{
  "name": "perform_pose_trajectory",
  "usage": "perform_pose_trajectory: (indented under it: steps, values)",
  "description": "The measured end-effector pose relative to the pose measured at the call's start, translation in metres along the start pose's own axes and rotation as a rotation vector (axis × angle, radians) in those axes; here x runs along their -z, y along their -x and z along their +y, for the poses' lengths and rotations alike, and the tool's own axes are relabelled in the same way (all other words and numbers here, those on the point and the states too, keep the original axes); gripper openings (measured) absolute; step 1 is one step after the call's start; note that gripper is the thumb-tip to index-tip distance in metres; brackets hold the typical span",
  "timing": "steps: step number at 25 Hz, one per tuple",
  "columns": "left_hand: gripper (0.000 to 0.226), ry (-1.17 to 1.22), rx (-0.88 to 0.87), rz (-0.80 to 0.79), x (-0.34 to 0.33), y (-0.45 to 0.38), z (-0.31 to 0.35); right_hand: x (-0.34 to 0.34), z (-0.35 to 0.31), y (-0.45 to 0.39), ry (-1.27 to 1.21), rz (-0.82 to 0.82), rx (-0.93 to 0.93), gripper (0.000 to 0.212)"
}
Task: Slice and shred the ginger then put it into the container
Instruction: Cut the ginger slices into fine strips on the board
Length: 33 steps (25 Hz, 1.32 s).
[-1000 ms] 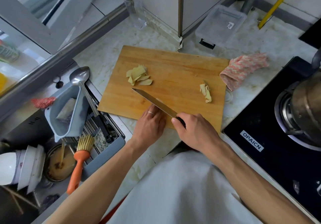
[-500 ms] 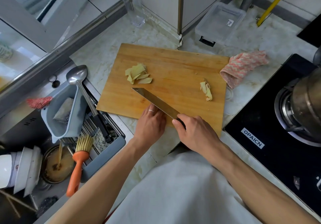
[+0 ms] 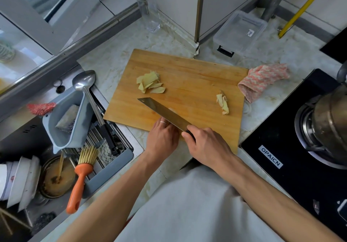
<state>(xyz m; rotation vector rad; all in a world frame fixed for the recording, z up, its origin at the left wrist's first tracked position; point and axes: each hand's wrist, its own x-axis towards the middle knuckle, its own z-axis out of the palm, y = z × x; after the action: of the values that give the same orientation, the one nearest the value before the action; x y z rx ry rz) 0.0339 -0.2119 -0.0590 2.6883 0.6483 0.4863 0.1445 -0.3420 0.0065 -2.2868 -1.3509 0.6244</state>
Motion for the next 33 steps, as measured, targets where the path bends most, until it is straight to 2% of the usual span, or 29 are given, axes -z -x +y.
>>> perform_pose_trajectory:
  steps: [22, 33]
  values:
    - [0.034, 0.075, -0.001, -0.076, -0.002, 0.003, -0.008, -0.005, -0.012, -0.011, 0.079, 0.001, 0.017, 0.033]
    - [0.037, 0.07, -0.012, -0.06, -0.006, 0.005, -0.011, -0.013, -0.012, -0.011, 0.125, 0.004, 0.054, 0.034]
